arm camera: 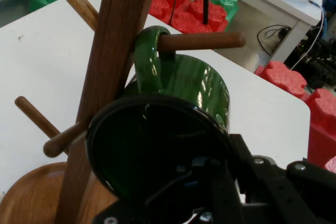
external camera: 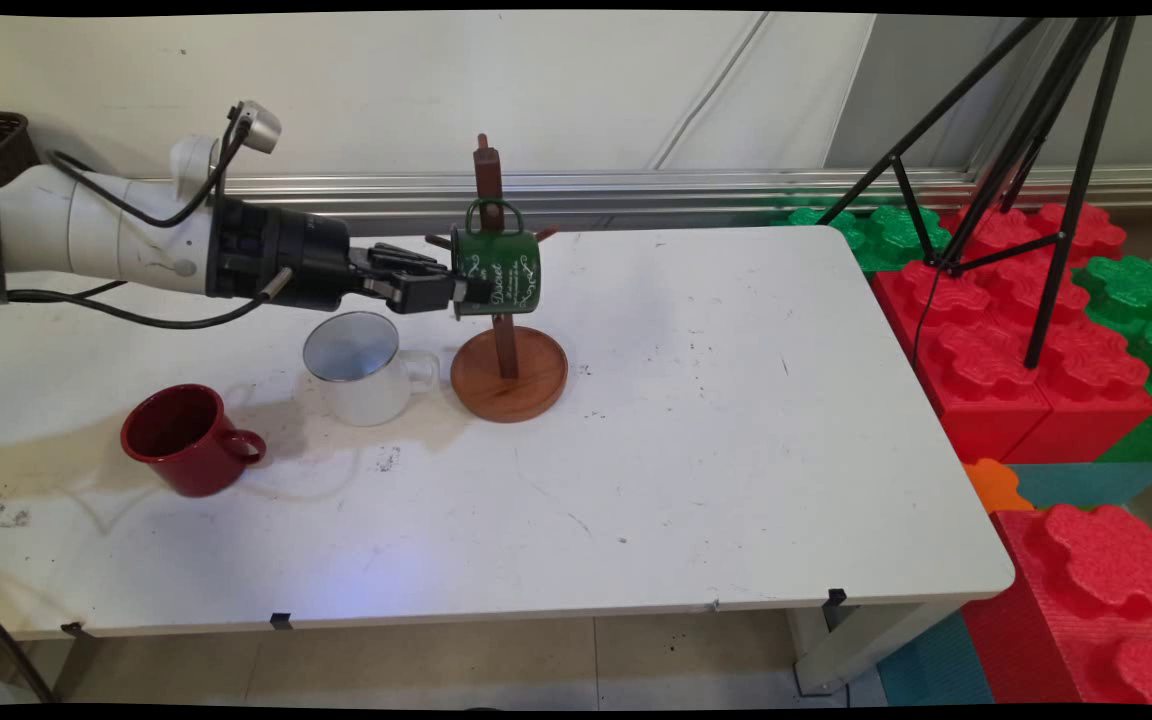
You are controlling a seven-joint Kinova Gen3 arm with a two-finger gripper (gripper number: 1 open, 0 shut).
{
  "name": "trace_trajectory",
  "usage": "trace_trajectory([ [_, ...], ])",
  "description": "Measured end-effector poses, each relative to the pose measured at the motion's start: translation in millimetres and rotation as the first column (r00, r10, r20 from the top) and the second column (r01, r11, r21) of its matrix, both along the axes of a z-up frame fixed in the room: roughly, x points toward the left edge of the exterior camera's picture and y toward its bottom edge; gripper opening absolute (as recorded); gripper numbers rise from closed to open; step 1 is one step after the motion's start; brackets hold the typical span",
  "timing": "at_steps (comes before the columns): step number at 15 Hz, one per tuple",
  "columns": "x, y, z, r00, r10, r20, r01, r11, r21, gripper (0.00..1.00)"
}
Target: Place the picked object on the table
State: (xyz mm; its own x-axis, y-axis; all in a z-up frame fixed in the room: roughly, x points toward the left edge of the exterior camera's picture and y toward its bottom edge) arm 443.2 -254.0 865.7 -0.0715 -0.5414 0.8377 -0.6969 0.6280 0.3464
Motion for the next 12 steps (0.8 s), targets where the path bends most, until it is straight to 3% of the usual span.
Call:
trace_trajectory([
  [12,-1,4,11,0.999,-0.035,-0.030,0.034,0.999,-0.011,0.00],
])
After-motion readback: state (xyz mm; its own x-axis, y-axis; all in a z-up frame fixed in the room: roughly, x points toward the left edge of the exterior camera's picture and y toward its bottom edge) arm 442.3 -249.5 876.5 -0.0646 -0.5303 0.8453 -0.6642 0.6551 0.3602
